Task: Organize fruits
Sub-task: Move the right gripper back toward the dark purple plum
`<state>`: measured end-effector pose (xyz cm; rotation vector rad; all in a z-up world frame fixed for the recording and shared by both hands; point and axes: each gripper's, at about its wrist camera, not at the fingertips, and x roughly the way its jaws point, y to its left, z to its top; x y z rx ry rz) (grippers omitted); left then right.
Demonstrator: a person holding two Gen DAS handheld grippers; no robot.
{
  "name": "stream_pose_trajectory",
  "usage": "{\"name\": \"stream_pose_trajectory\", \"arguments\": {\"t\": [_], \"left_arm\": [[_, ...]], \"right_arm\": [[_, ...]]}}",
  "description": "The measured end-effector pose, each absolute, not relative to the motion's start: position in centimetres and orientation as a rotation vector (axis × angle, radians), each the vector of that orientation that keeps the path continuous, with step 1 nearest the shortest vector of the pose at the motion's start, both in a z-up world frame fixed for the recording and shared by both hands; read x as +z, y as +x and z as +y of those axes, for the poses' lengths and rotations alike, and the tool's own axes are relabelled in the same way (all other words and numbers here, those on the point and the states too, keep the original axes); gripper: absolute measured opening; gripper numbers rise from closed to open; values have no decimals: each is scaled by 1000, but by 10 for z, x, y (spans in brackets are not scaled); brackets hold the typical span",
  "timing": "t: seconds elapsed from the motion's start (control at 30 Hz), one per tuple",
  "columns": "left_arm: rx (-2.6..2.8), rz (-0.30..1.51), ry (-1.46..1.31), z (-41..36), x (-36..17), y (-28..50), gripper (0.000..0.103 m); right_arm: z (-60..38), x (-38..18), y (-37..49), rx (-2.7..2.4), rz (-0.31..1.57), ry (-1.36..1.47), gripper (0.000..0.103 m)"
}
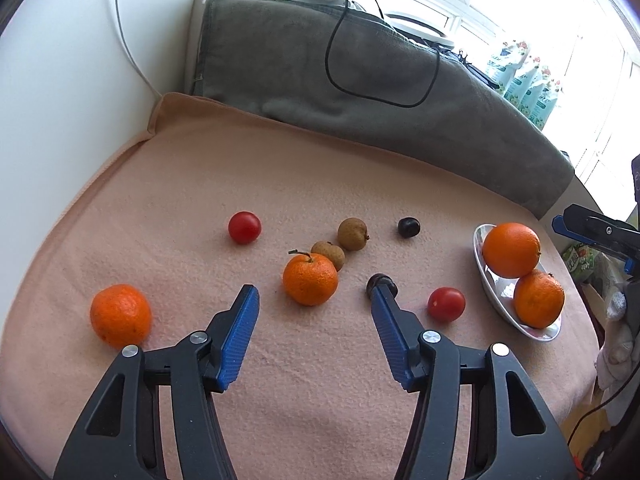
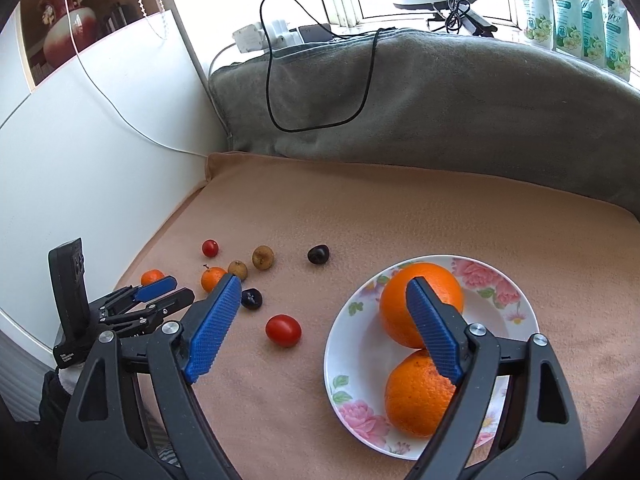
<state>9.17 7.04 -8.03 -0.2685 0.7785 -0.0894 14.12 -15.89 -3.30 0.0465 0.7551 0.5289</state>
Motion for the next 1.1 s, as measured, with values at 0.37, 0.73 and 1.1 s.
{"name": "stream_pose_trajectory", "arguments": {"t": [0.37, 0.73, 1.1], "left_arm": [[-115, 798, -312, 79, -89, 104, 50], [-137, 828, -340, 80, -99, 115, 46], [-146, 850, -377, 85, -111, 124, 41]], "right_arm": [[-97, -62, 145, 616, 832, -124, 66], [-61, -96, 160, 678, 923, -243, 43], [-40, -114, 175, 696, 958, -323, 35]]}}
